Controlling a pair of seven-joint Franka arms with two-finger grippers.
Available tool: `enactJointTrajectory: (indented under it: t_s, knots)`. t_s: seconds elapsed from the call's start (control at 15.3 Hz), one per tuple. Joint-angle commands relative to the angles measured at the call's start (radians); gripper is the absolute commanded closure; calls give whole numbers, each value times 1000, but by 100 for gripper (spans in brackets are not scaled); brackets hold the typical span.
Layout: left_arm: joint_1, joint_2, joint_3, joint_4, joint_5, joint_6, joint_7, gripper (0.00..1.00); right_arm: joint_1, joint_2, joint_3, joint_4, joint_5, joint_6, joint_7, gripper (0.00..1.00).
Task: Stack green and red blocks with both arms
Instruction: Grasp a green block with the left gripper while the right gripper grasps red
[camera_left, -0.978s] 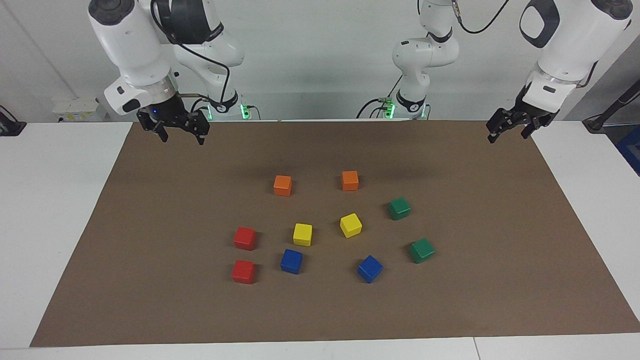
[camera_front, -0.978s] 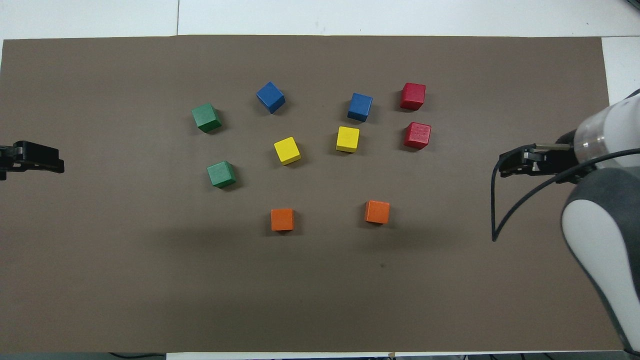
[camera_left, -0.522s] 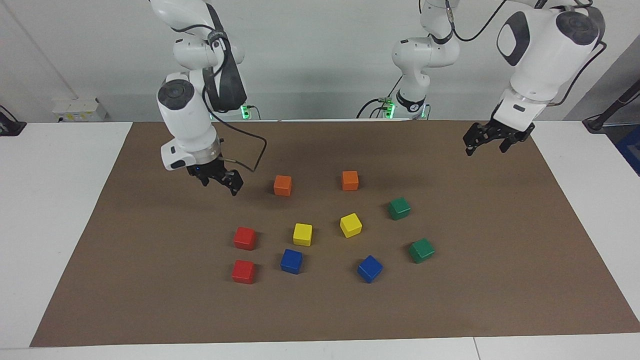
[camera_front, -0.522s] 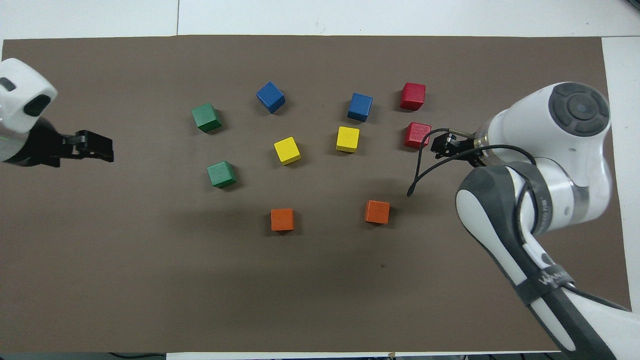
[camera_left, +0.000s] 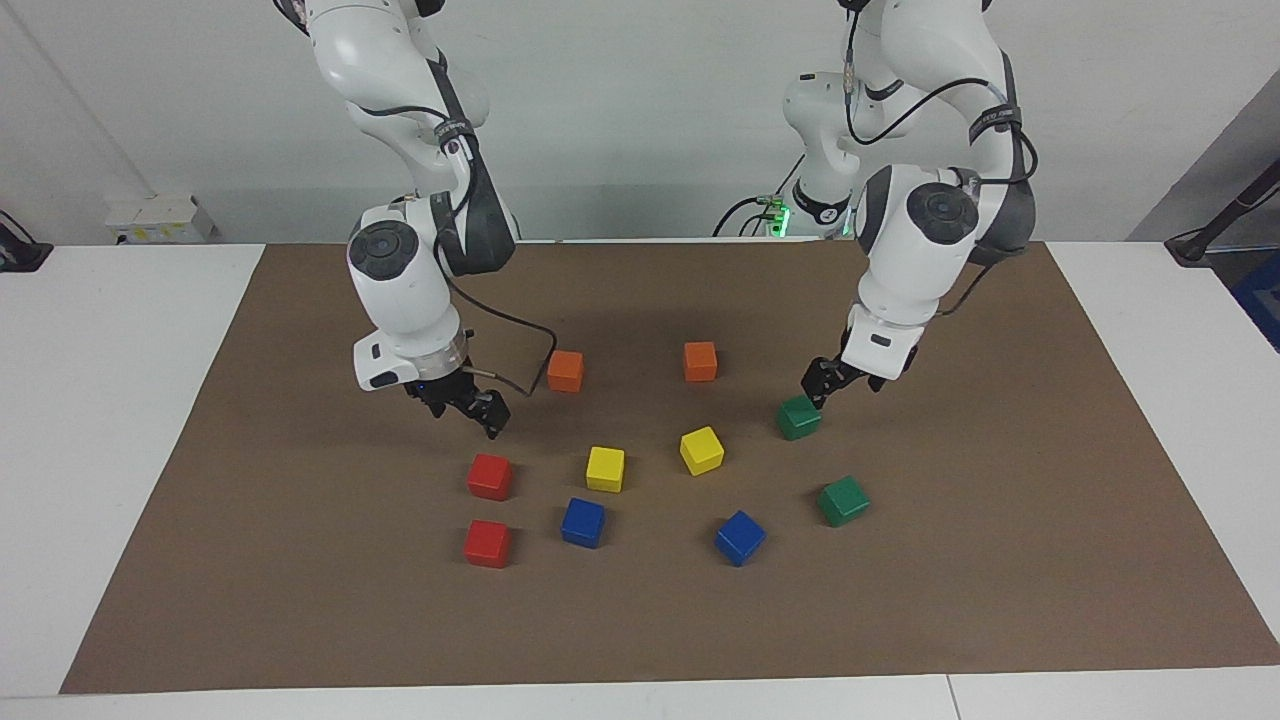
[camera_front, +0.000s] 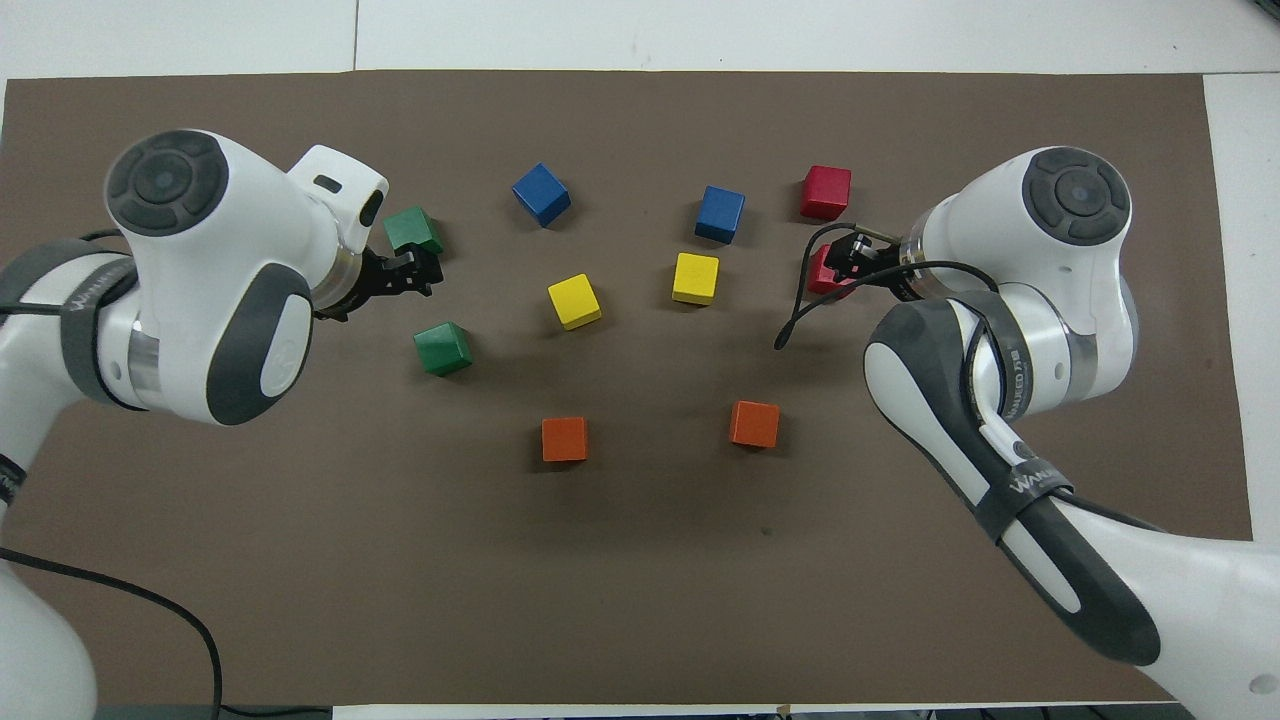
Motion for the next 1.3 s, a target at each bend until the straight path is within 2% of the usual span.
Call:
enactJointTrajectory:
  t_s: [0.0, 0.13, 0.33, 0.59, 0.78, 0.85, 0.91, 0.98, 1.04, 1.17, 1.24]
  knots:
    - [-29, -31, 15, -143, -2, 140, -53, 0, 8, 98, 1, 94, 5, 6, 24, 0]
    - [-33, -29, 15, -194, -2, 196, -105, 0, 33, 129, 0, 96, -27, 46, 26, 0]
    - [-33, -3, 15, -216, -2, 239, -123, 0, 36, 144, 3, 96, -147, 63, 18, 0]
    - [-58, 58, 19, -196, 3, 286, -212, 0, 33, 169, 3, 92, -156, 110, 13, 0]
    - [-58, 70, 19, -196, 8, 294, -212, 0, 36, 189, 3, 89, -156, 144, 23, 0]
    - [-59, 72, 19, -196, 23, 296, -212, 4, 36, 193, 3, 85, -156, 155, 23, 0]
    - [-59, 74, 19, -199, 40, 294, -212, 27, 34, 199, 3, 85, -156, 159, 21, 0]
    - [-59, 72, 19, -197, 43, 283, -212, 86, 31, 204, 3, 85, -158, 164, 21, 0]
    - [-56, 72, 20, -193, 48, 267, -206, 100, 31, 210, 3, 85, -156, 164, 21, 0]
    - [-44, 64, 25, -142, 92, 160, -188, 100, 33, 210, 4, 77, -147, 164, 23, 2]
    - [-21, 51, 28, -119, 110, 101, -139, 100, 34, 210, 4, 76, -147, 164, 23, 10]
